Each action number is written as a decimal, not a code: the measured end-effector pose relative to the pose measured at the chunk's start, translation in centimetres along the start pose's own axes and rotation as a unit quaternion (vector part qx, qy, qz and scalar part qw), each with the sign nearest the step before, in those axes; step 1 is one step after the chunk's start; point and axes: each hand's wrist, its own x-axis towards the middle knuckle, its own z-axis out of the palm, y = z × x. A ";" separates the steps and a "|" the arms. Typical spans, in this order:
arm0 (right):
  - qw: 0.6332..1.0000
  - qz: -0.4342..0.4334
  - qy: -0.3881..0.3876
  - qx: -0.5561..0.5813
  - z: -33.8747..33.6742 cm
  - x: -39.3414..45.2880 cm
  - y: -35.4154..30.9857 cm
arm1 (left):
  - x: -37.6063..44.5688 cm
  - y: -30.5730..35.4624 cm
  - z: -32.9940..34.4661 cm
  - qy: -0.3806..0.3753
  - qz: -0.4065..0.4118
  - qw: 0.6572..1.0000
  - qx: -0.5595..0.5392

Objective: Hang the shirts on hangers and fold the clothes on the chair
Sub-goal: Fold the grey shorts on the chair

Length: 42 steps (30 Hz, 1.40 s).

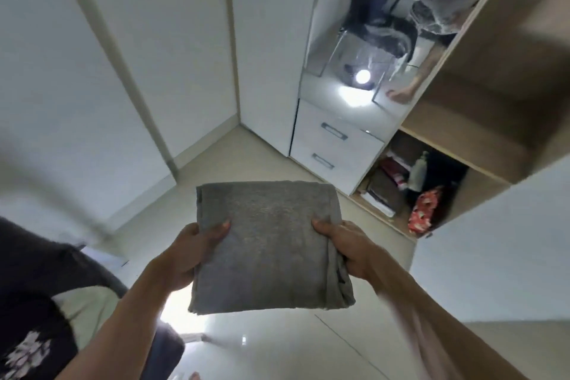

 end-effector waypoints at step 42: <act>0.877 -0.129 0.426 0.180 -65.2 25.8 -25.2 | 53.7 20.8 74.6 -0.166 0.116 0.964 0.170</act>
